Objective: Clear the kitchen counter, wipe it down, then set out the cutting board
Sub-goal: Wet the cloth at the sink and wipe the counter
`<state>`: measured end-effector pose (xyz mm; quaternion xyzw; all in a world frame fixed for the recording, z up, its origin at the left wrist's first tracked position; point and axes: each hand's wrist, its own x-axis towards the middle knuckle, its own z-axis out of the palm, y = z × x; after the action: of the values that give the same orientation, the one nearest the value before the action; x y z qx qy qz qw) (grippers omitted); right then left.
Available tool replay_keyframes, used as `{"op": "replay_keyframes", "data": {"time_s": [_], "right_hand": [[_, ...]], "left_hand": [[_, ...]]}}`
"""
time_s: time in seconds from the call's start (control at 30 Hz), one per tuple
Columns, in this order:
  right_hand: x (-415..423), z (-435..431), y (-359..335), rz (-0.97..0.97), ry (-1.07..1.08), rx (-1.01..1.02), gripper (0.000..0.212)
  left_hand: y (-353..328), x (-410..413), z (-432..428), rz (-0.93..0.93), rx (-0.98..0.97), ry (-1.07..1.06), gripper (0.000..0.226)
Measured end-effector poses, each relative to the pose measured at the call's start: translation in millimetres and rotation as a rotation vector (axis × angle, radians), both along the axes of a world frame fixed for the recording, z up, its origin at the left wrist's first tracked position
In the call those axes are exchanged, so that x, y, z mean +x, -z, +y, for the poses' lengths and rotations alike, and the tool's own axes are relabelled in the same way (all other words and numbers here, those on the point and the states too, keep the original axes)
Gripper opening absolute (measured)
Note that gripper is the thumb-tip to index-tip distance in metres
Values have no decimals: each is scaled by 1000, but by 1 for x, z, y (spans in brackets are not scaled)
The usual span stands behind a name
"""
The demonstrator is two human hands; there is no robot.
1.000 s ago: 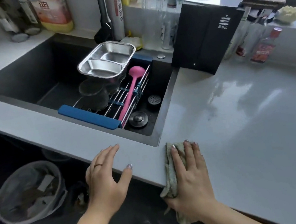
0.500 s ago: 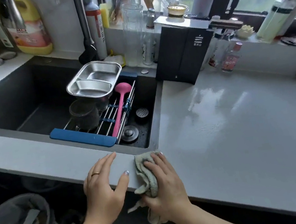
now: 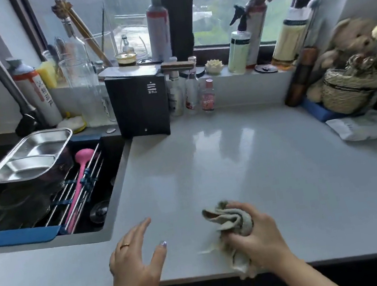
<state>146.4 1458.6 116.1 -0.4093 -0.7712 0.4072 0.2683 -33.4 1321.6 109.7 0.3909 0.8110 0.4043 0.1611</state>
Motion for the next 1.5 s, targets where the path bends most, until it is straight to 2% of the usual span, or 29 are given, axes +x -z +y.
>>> {"op": "replay_keyframes", "data": {"time_s": [0.07, 0.2, 0.4, 0.5, 0.6, 0.77, 1.0, 1.1, 1.17, 1.23, 1.33, 1.43, 1.5], "right_hand": [[46, 51, 4, -26, 124, 39, 44], [110, 141, 32, -349, 284, -31, 58], [59, 161, 62, -444, 383, 77, 62], [8, 153, 61, -470, 248, 140, 66], [-50, 133, 59, -475, 106, 201, 69], [-150, 83, 63, -318, -176, 169, 68], [-255, 45, 60, -160, -356, 162, 49], [-283, 29, 46, -28, -403, 15, 34], [-288, 32, 35, 68, -303, -238, 36], [-273, 57, 29, 193, -124, -364, 40], [-204, 127, 22, 269, 158, -224, 34], [-108, 206, 16, 121, 461, -39, 35], [-50, 245, 17, -34, 613, -8, 35]], "left_hand": [[2, 21, 7, 19, -20, -1, 68], [10, 46, 19, 32, -69, -59, 86], [16, 52, 33, 3, -77, -132, 72], [21, 41, 44, -3, -94, -157, 61], [22, 24, 59, -23, -91, -161, 60], [19, -26, 78, -29, -50, -171, 58], [15, -104, 63, -23, -26, -292, 57], [14, -120, 62, -49, -46, -326, 59], [14, -125, 64, -66, -42, -329, 57], [13, -126, 71, -65, -48, -307, 56], [14, -123, 92, -33, -123, -219, 59], [18, -115, 124, -5, -145, -93, 66], [25, -108, 144, 17, -150, -13, 68]]}}
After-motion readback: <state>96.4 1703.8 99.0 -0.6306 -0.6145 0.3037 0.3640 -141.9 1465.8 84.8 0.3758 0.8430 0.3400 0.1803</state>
